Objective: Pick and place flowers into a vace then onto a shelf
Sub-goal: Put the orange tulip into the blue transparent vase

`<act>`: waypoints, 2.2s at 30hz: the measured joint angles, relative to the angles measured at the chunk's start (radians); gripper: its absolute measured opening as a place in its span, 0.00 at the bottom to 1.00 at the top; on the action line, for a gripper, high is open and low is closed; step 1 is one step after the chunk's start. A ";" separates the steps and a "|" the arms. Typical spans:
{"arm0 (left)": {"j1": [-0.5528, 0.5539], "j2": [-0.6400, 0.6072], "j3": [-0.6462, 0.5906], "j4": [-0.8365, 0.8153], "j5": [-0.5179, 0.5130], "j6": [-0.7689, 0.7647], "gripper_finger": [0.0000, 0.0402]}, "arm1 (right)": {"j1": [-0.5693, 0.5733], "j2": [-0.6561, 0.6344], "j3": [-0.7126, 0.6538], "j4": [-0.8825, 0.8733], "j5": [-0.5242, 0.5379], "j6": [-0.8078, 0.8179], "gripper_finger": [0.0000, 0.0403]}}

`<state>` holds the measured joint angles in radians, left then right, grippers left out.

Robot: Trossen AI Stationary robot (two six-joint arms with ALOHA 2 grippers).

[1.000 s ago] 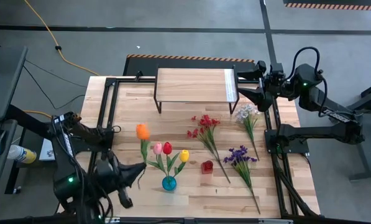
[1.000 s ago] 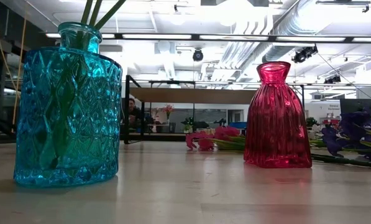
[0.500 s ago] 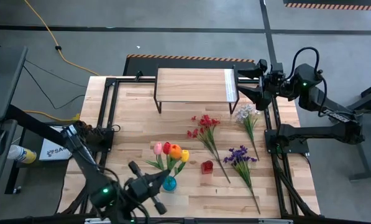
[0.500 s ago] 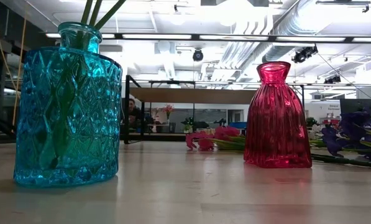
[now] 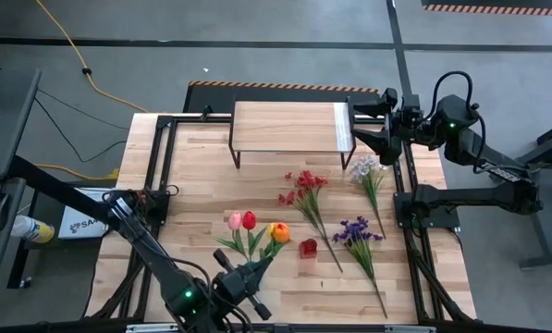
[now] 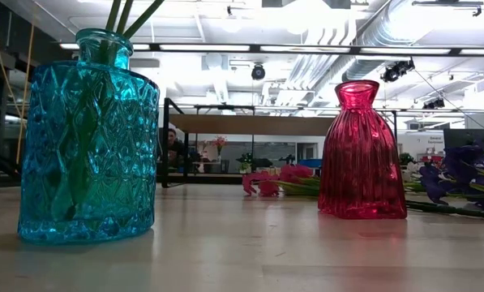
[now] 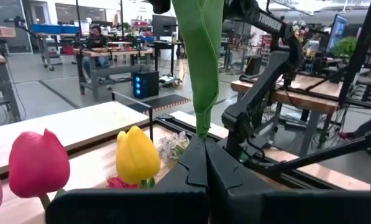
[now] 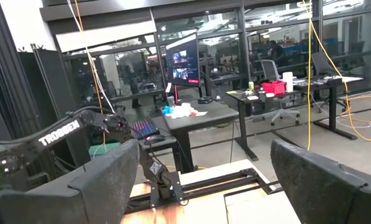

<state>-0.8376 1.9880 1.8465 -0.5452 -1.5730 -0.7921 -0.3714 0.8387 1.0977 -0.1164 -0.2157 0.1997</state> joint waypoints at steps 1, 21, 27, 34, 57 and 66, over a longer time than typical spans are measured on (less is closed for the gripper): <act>0.000 0.006 0.001 0.001 -0.001 -0.001 0.05 | 0.000 0.000 0.000 0.000 0.000 0.000 0.88; 0.000 0.027 -0.093 -0.066 0.002 -0.163 0.05 | 0.000 0.000 0.000 0.001 0.000 0.011 0.88; 0.008 0.027 -0.095 -0.116 0.003 -0.184 0.05 | 0.000 0.000 0.000 0.001 -0.007 0.031 0.88; 0.023 0.027 -0.095 -0.199 0.002 -0.260 0.05 | 0.000 0.000 0.000 0.001 -0.019 0.032 0.88; 0.033 0.062 -0.095 -0.212 0.002 -0.374 0.05 | 0.000 0.000 0.000 0.000 -0.023 0.028 0.88; 0.042 0.062 -0.076 -0.180 0.001 -0.350 0.05 | 0.000 0.000 0.000 0.000 -0.023 0.020 0.88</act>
<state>-0.7955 2.0499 1.7706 -0.7248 -1.5723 -1.1416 -0.3710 0.8387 1.0977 -0.1162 -0.2386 0.2199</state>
